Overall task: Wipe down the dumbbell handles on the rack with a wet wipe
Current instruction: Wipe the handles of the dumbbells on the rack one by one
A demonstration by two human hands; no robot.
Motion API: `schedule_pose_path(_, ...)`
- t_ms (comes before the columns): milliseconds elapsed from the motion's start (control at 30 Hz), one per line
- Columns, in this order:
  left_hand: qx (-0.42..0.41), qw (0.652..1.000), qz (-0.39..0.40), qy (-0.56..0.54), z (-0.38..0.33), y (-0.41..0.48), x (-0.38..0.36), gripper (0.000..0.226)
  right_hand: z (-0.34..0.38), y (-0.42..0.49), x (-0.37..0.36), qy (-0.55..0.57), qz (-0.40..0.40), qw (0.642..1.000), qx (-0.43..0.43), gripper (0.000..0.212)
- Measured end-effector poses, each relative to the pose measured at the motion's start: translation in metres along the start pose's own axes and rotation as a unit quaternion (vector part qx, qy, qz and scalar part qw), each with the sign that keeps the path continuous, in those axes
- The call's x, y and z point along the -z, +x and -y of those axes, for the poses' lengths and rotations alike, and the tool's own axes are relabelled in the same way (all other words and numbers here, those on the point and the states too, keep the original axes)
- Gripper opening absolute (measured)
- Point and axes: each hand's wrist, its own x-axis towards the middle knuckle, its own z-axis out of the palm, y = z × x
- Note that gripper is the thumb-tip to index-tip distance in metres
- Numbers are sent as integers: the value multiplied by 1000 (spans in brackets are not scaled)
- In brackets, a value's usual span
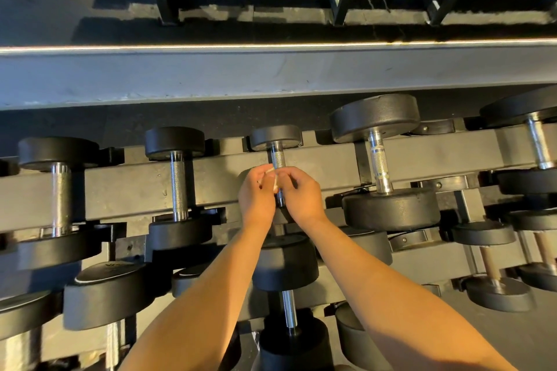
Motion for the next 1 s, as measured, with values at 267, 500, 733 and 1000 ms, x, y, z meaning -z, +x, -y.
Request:
schedule_pose_path(267,-24,999,-18,19,-19,40,-13,19,-20,10,-13,-62,-60,996,-7,24)
schedule_pose_path(500,-10,998,60,20,4,22,-10,33,-24,11,-12,-82,-68,994,3,23)
schedule_pose_path(733,25,994,-33,-98,-9,25,-11,21,-23,9,-10,-95,-62,993,13,23)
schedule_pose_path(1000,-104,979,69,163,3,25,-10,34,-26,10,-11,-92,-66,994,5,22)
